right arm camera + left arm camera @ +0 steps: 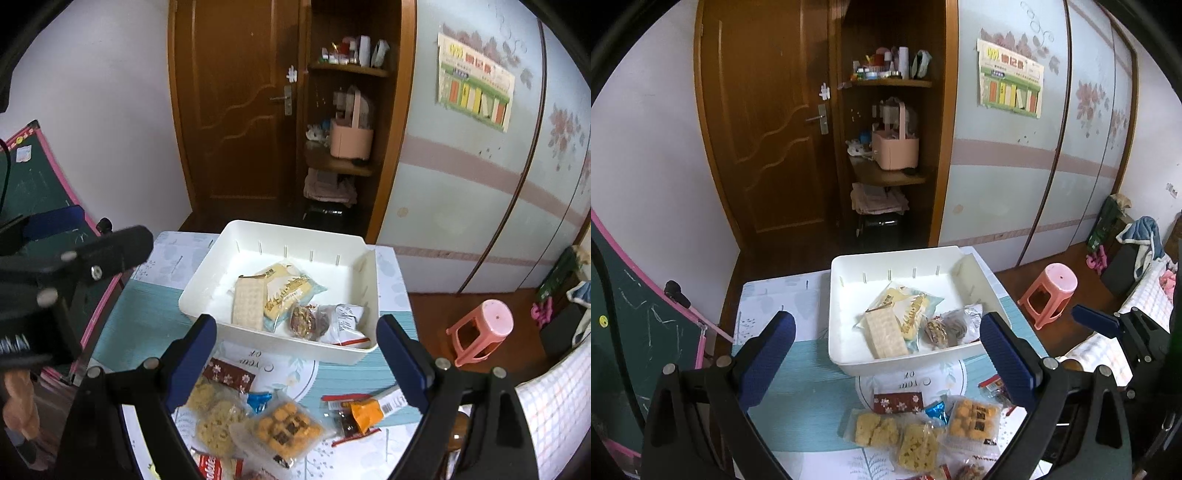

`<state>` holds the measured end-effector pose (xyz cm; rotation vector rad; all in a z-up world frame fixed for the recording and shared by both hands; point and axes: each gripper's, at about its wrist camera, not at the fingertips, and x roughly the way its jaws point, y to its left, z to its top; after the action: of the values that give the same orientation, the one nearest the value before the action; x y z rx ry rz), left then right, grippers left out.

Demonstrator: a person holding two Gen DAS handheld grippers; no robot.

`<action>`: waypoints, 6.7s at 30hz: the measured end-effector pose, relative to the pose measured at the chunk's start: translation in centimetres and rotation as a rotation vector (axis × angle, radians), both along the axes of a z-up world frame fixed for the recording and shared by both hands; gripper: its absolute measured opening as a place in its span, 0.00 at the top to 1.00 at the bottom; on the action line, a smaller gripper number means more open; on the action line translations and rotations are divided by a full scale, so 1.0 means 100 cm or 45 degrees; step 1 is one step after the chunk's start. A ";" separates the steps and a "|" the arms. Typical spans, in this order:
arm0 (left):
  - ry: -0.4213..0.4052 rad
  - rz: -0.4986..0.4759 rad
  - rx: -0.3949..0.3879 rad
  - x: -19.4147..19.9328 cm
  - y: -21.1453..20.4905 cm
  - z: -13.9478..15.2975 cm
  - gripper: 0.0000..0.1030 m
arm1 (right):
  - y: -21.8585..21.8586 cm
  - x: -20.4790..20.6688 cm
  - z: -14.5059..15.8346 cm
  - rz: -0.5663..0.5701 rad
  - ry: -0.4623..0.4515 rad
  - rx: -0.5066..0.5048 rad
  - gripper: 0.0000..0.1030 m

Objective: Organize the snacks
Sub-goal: 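Return both tools to the table and grasp the green biscuit pack with the left gripper, then carry the green pack with the left gripper into the bin while the right grasps the Cookies pack, then open both grippers over the white bin and withdraw toward the table, then grasp the yellow printed snack bag with the right gripper while the left moves over the Cookies pack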

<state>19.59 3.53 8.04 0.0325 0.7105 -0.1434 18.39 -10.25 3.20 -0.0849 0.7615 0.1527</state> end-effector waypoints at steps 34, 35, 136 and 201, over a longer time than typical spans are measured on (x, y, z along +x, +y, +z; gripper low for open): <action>0.292 0.021 0.025 -0.154 0.030 -0.216 0.03 | -0.006 -0.155 -0.151 0.119 0.224 0.068 0.14; 0.312 0.029 0.025 -0.155 0.031 -0.224 0.03 | -0.008 -0.154 -0.160 0.112 0.260 0.066 0.14; 0.190 0.098 0.117 0.171 -0.015 -0.087 0.66 | -0.009 0.163 -0.034 -0.032 0.110 0.128 0.65; 0.252 0.062 -0.047 -0.102 -0.020 -0.205 0.05 | -0.062 -0.038 -0.144 -0.128 0.440 0.473 0.19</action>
<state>9.41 1.56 -12.50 -0.0349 0.9050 -0.1140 14.55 -16.43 -11.16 0.3401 1.0676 0.2139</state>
